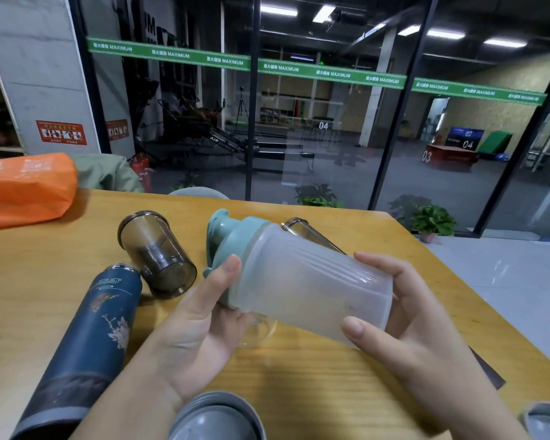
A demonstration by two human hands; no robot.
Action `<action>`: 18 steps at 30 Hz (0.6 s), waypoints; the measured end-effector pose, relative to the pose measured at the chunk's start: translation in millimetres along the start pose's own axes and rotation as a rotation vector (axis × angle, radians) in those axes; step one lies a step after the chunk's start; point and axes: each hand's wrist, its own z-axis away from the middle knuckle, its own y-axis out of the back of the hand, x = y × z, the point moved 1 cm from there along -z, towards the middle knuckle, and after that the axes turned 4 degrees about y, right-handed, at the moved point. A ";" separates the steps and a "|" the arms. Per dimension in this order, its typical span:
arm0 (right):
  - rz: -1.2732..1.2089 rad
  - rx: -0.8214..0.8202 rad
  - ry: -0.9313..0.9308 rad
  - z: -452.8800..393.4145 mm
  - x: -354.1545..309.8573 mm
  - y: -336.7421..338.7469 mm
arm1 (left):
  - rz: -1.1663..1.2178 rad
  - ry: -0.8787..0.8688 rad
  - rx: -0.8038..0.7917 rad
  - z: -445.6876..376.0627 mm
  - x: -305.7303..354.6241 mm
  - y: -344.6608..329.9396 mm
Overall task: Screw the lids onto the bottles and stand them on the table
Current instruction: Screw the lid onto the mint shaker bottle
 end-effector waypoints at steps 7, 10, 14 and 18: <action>0.114 -0.069 -0.018 1.3 3.4 -4.3 | 0.008 -0.008 0.009 -1.6 -0.5 0.3; 0.306 -0.135 -0.074 4.7 1.3 -1.7 | -0.020 0.001 -0.001 -1.4 0.5 1.5; 0.541 -0.148 -0.075 7.6 -7.9 -3.8 | -0.060 0.014 -0.009 -0.7 0.7 4.8; 0.547 -0.067 -0.106 13.7 -6.9 -4.3 | -0.170 -0.007 -0.014 -2.2 0.1 8.5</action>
